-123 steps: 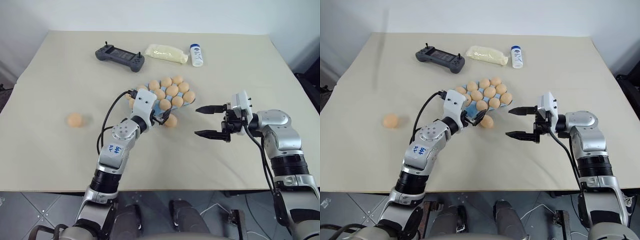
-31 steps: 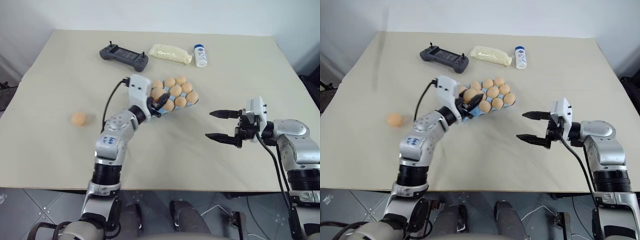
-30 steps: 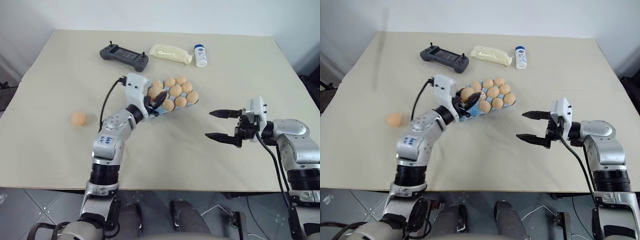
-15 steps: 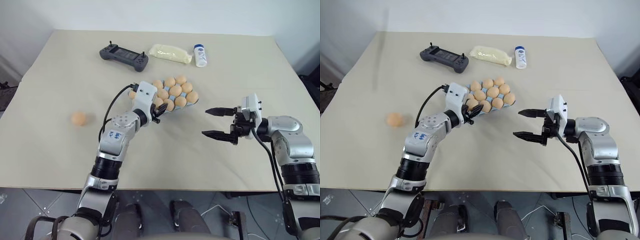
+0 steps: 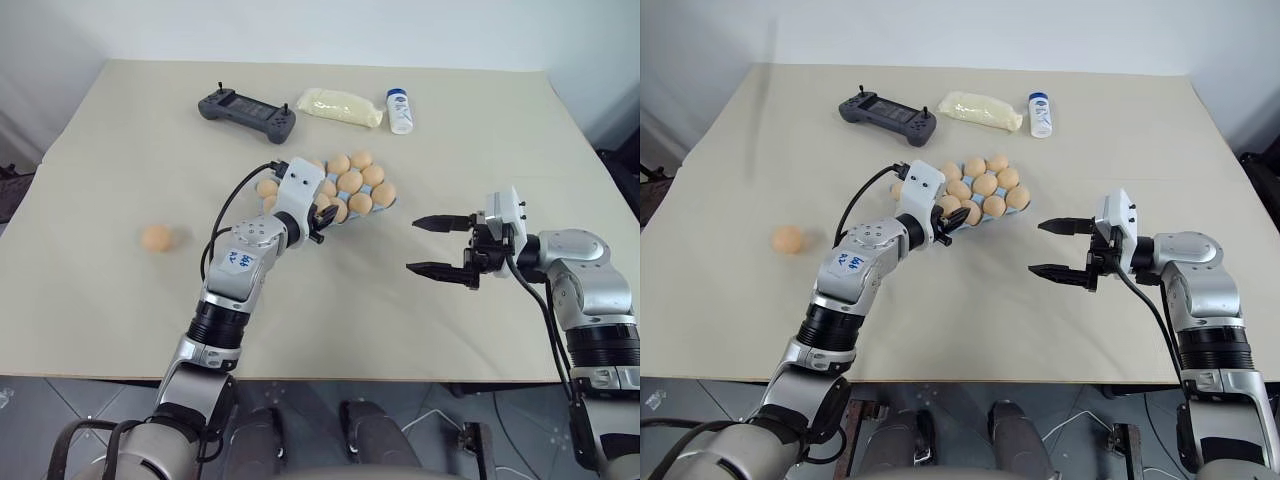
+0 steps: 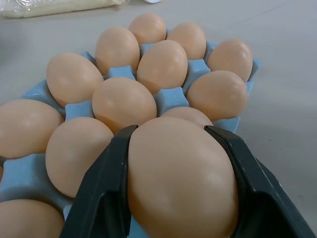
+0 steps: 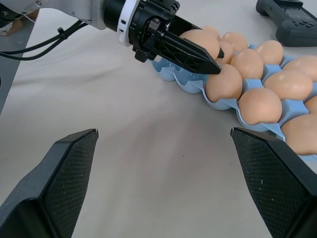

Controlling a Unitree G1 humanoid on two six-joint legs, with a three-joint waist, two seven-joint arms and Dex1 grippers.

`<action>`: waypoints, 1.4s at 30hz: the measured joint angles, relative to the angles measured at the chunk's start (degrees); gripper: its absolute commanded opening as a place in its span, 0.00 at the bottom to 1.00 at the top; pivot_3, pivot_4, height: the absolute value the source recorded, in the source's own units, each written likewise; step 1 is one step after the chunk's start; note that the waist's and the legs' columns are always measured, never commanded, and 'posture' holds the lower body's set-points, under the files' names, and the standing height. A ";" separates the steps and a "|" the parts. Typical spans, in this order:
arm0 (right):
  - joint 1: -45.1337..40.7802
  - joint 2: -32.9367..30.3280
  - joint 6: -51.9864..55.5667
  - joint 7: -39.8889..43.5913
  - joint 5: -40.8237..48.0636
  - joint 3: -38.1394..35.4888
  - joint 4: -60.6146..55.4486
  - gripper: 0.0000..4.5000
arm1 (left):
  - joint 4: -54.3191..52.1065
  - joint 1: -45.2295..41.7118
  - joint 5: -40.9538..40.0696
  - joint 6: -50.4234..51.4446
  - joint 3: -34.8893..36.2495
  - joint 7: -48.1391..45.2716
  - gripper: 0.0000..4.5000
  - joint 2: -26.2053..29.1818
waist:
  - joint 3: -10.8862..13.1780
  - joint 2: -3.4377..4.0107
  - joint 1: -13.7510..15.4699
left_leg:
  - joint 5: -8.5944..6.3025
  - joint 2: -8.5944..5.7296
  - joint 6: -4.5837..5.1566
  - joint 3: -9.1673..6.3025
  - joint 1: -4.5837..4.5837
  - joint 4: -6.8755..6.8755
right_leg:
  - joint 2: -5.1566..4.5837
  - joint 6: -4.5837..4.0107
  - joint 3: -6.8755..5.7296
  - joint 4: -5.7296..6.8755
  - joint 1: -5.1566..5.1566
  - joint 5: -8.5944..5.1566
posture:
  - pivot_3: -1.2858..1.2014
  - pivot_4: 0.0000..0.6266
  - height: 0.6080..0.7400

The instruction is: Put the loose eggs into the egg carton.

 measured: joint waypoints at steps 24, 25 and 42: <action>-0.07 -0.04 0.66 0.04 -0.70 0.04 0.03 1.00 | -8.27 2.76 -0.48 4.06 0.68 0.99 0.99 1.67 | 0.00 0.00 -0.05 | 0.00 0.02 -0.01 0.01 0.00 -0.01 | -0.02 0.00 0.01 0.01 0.00 0.00 | 0.52 0.24 1.00; -0.12 -0.04 0.68 0.06 -0.75 0.05 0.02 1.00 | -10.19 3.50 -1.11 3.58 0.98 0.14 0.99 1.75 | 0.00 0.00 -0.02 | 0.01 0.05 -0.02 0.01 0.00 -0.03 | -0.02 0.00 0.00 0.00 0.00 0.00 | 0.52 0.24 1.00; -3.47 0.95 -0.56 2.61 -0.02 0.32 3.47 1.00 | -32.42 38.59 -15.77 -14.70 17.67 -16.56 0.99 13.29 | 0.01 0.03 -0.28 | -0.18 0.31 0.09 0.06 0.06 -0.06 | -0.21 -0.07 -0.02 -0.16 0.10 0.03 | 0.52 0.24 1.00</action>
